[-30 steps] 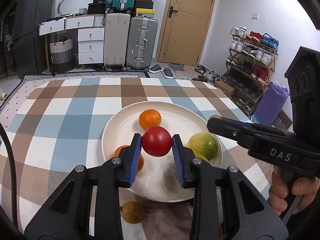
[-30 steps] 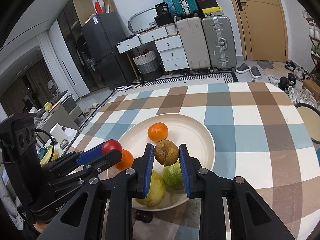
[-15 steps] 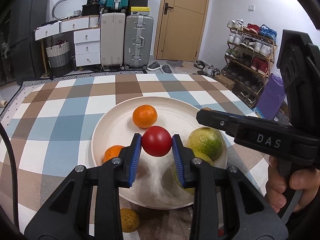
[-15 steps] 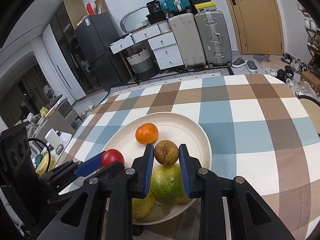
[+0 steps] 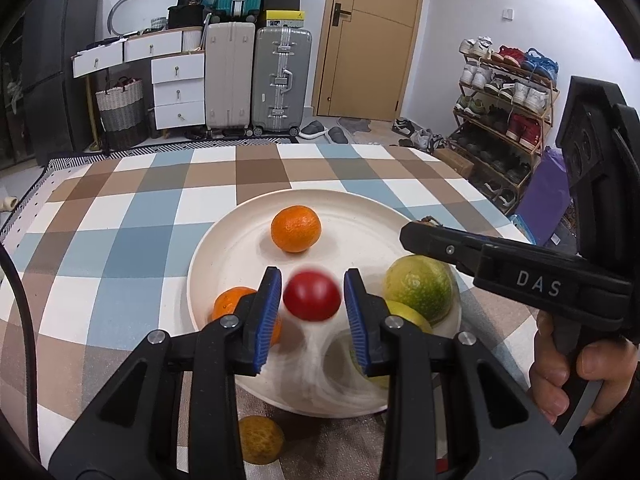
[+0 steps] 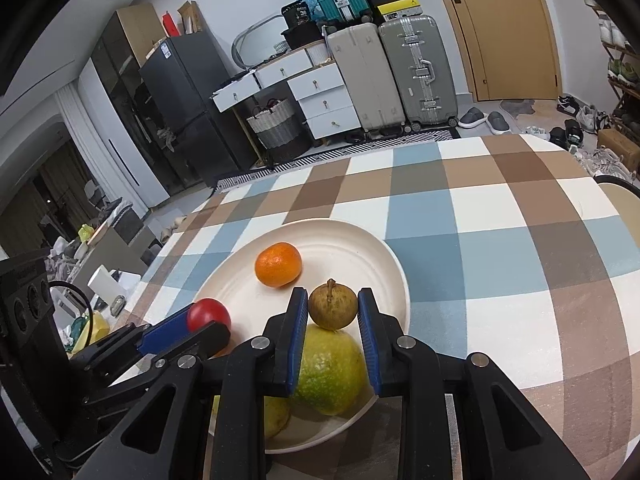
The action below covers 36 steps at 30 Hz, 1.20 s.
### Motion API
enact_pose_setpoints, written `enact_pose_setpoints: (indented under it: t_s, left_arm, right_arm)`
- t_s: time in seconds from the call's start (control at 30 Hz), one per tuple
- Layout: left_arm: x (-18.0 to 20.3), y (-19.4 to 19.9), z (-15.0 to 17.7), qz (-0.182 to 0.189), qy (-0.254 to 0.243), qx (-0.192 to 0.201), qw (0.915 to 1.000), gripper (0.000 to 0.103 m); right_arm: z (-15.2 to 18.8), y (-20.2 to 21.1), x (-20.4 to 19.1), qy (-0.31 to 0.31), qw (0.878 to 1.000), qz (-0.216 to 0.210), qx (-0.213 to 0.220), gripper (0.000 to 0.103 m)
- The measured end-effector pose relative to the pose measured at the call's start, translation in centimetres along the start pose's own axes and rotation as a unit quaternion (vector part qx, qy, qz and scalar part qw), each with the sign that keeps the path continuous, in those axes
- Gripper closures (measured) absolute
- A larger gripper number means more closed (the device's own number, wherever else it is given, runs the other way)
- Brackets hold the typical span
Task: Organize fruits
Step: 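Carry the tomato and pear into the white plate and open both tools, then withdraw both open tools from the plate toward the loose fruits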
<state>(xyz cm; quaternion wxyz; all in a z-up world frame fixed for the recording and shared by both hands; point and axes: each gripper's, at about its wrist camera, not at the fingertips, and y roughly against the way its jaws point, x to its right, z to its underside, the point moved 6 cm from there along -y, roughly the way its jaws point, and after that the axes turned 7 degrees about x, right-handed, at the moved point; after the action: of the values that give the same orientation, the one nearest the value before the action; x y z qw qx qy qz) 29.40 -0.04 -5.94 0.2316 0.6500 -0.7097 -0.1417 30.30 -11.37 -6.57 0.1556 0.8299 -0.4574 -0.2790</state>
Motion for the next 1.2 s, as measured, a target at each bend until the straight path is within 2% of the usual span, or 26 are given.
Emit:
enact_pose_setpoints:
  t_s: [0.27,0.33,0.37,0.4,0.47,0.53,0.57,0.6,0.63,0.7,0.8,0.87,0.9,0.93,1.2]
  left_arm:
    - [-0.1,0.4,0.1,-0.005,0.004,-0.002,1.0,0.072]
    - [-0.3,0.6,0.1,-0.003,0.008,-0.001,1.0,0.069]
    - [-0.4,0.8,0.0,-0.003,0.009,0.001,1.0,0.068]
    - [-0.4,0.9,-0.1,-0.002,0.009,0.002,1.0,0.064]
    - [-0.4,1.3,-0.2,0.0,0.011,0.006,0.9999,0.058]
    - [-0.5,1.7,-0.3,0.003,0.014,0.007,0.9999,0.038]
    - [-0.6,2.0,-0.3,0.002,0.016,0.008,0.9998,0.032]
    - [-0.7,2.2,-0.4,-0.001,0.018,0.01,0.9998,0.021]
    - [-0.9,2.5,-0.4,-0.002,0.02,0.011,0.9997,0.019]
    - [-1.4,3.1,-0.4,-0.007,0.023,0.013,0.9996,0.019]
    - [-2.3,4.2,-0.3,-0.015,0.029,0.02,0.9993,0.016]
    - [-2.8,4.7,-0.4,-0.019,0.033,0.025,0.999,0.009]
    - [-3.0,4.9,-0.4,-0.021,0.034,0.026,0.9988,0.001]
    - [-3.2,5.1,-0.4,-0.025,0.035,0.029,0.9987,0.001]
    - [-4.8,6.5,0.8,-0.038,0.044,0.013,0.9982,0.001]
  right_arm:
    - [-0.1,0.5,-1.1,0.017,1.0,-0.017,0.011,0.075]
    - [-0.1,0.6,-1.2,0.021,1.0,-0.012,0.015,0.07]
    - [-0.1,0.6,-1.1,0.022,1.0,-0.01,0.016,0.063]
    - [0.0,0.7,-1.0,0.022,1.0,-0.009,0.017,0.057]
    - [0.1,0.8,-0.9,0.023,1.0,-0.004,0.017,0.051]
    - [0.1,0.9,-0.8,0.028,0.999,0.004,0.018,0.048]
    - [0.2,0.9,-0.7,0.029,0.999,0.007,0.019,0.04]
    - [0.3,0.9,-0.7,0.029,0.999,0.007,0.019,0.031]
    - [0.3,1.0,-0.7,0.028,0.999,0.006,0.022,0.028]
    - [0.3,1.2,-0.7,0.029,0.999,0.008,0.026,0.015]
    - [0.3,1.4,-0.7,0.034,0.999,0.013,0.031,0.011]
    - [0.5,1.4,-0.8,0.038,0.999,0.009,0.027,0.009]
    - [0.6,1.4,-0.9,0.04,0.999,0.009,0.024,0.004]
    - [0.7,1.4,-0.9,0.041,0.999,0.009,0.023,0.0]
    - [2.1,2.5,-0.9,0.05,0.999,0.01,0.014,0.0]
